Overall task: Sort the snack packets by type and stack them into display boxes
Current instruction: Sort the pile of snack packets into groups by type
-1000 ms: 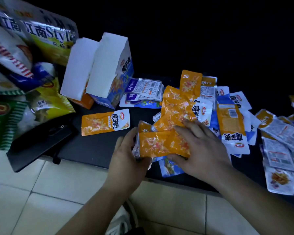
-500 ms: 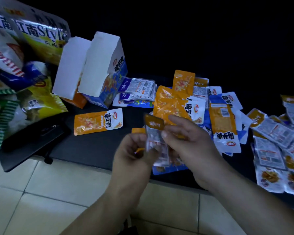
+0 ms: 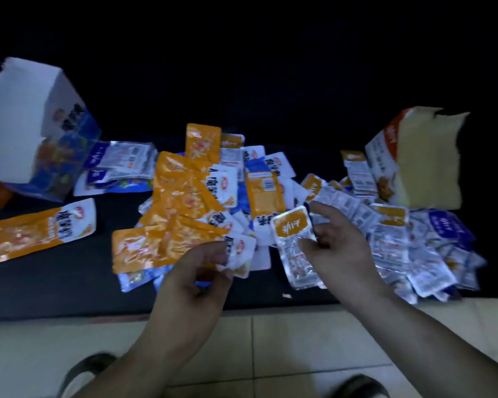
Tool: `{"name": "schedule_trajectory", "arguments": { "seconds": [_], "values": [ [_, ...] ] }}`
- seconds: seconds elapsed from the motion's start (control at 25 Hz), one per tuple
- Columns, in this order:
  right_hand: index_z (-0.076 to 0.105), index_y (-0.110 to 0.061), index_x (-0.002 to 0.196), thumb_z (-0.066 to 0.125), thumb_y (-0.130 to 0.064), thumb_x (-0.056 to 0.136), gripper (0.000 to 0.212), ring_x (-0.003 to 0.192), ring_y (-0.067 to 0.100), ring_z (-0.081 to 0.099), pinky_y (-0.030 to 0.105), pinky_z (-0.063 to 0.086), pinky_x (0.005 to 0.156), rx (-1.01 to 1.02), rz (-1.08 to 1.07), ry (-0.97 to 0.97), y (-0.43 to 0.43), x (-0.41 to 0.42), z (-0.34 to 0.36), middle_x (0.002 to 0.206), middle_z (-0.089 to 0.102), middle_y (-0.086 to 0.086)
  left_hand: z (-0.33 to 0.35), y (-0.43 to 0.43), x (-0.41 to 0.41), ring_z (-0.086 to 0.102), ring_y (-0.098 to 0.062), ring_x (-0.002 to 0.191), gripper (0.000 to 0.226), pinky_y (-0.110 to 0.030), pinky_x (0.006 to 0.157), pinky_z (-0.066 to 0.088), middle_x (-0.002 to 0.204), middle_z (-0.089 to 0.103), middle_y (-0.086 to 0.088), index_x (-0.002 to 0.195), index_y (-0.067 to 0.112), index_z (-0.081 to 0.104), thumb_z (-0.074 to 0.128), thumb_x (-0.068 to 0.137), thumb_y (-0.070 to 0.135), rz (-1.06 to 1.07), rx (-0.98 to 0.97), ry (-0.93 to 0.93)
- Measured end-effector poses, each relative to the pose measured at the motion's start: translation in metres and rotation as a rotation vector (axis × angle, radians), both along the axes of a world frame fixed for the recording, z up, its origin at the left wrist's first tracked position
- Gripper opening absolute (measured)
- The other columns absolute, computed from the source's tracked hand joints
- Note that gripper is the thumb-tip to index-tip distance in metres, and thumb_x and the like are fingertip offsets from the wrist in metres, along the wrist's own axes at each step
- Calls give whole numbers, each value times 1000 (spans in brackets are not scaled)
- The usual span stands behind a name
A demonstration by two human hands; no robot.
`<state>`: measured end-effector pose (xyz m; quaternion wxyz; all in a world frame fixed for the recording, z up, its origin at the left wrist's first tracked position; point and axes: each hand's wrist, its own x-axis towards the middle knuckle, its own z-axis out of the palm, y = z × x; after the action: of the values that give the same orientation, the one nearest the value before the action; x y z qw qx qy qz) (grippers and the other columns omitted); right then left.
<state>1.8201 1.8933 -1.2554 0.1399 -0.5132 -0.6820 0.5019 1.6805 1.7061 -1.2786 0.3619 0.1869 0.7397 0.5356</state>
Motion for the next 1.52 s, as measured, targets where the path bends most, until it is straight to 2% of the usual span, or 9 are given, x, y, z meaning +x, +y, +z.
{"name": "schedule_trajectory", "arguments": {
  "seconds": [0.16, 0.32, 0.52, 0.72, 0.92, 1.04, 1.16, 1.36, 1.52],
  "values": [
    [53, -29, 142, 65, -6, 95, 54, 75, 4, 53, 8, 41, 61, 260, -38, -159, 36, 44, 0, 90, 58, -5, 4, 22, 34, 63, -23, 70, 36, -20, 58, 49, 85, 69, -9, 122, 32, 66, 69, 95, 9, -95, 34, -77],
    [74, -26, 115, 78, -26, 79, 36, 124, 36, 47, 48, 45, 92, 859, 259, -628, 45, 68, -26, 133, 57, 11, 6, 25, 44, 63, -29, 74, 38, -29, 59, 49, 84, 71, -7, 120, 36, 65, 68, 95, 8, -92, 26, -53],
    [75, -24, 116, 83, -37, 78, 40, 138, 42, 41, 58, 42, 107, 801, 355, -601, 47, 76, -39, 145, 52, 15, -4, 14, 39, 67, -23, 78, 38, -36, 69, 52, 88, 73, 1, 123, 33, 64, 67, 96, 6, -80, 11, 38],
    [66, -20, 133, 72, -28, 92, 43, 141, 37, 41, 56, 48, 105, 725, 437, -188, 9, 24, -23, 153, 46, 12, -12, -10, 5, 64, -8, 107, 27, -35, 77, 55, 125, 58, 14, 117, 28, 69, 70, 95, 13, -96, 32, 411],
    [22, -50, 157, 63, -50, 98, 72, 156, 6, -16, 45, 21, 126, 373, 778, -212, -45, -58, -18, 168, -12, -22, -28, -52, -74, 34, -37, 144, 75, -59, 110, 39, 156, 41, -12, 148, 24, 51, 64, 82, 56, 121, -376, 670],
    [6, -59, 156, 74, -54, 87, 97, 154, 13, -24, 50, 21, 126, 442, 876, -383, -55, -104, -15, 164, -29, -21, -30, -54, -87, 38, -38, 137, 107, -58, 105, 39, 149, 48, -8, 157, 25, 36, 62, 70, 81, 13, -586, 624],
    [3, -64, 152, 84, -48, 78, 111, 158, 18, -8, 48, 37, 116, 422, 869, -493, -59, -129, -19, 167, -18, -22, -29, -46, -95, 38, -29, 130, 108, -48, 102, 37, 142, 46, -1, 160, 30, 27, 78, 72, 66, -92, -621, 571],
    [17, -64, 152, 88, -58, 66, 112, 157, 15, 11, 42, 41, 114, 408, 838, -463, -55, -129, -24, 167, -1, -28, -23, -51, -114, 64, -18, 96, 41, -35, 79, 53, 108, 64, 5, 118, 38, 62, 78, 83, 21, -4, -319, 373],
    [34, -40, 156, 89, -57, 67, 105, 149, 12, 31, 36, 41, 111, 343, 756, -429, -49, -130, -20, 166, 17, -23, -9, -66, -122, 59, -5, 63, 19, -23, 55, 47, 77, 65, 7, 90, 32, 62, 70, 93, 15, 211, -165, 246]
  ]
}}
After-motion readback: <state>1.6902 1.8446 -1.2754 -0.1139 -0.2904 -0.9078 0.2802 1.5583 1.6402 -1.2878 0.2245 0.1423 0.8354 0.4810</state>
